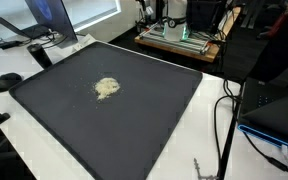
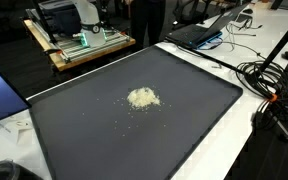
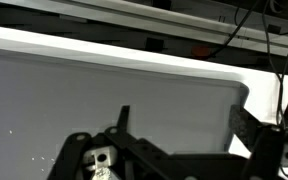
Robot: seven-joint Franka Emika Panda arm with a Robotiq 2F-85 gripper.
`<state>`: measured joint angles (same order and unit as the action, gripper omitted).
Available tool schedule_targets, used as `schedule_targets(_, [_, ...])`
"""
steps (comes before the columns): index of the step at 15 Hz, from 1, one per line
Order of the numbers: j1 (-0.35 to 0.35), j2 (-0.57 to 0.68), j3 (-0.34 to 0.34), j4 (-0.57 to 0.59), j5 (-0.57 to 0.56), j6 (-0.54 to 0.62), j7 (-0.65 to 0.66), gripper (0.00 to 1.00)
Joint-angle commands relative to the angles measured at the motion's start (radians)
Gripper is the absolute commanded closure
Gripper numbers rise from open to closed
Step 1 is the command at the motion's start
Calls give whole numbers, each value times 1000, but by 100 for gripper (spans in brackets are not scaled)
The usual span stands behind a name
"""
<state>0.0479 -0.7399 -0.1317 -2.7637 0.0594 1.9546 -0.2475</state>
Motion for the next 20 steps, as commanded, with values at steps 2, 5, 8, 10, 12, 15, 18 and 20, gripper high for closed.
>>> schedule_targets(2, [-11, 93, 44, 126, -10, 53, 52, 0])
schedule_targets(5, [-18, 191, 103, 213, -50, 98, 117, 0])
schedule_targets(8, [-25, 311, 170, 295, -103, 117, 208, 0])
schedule_targets(10, [-35, 398, 211, 350, -159, 120, 283, 0])
schedule_targets(12, [-42, 481, 242, 406, -226, 114, 363, 0])
schedule_targets(15, [-38, 605, 260, 499, -300, 102, 478, 0])
schedule_targets(18, [-21, 728, 254, 594, -343, 88, 573, 0])
schedule_targets(20, [-10, 798, 245, 651, -360, 93, 626, 0])
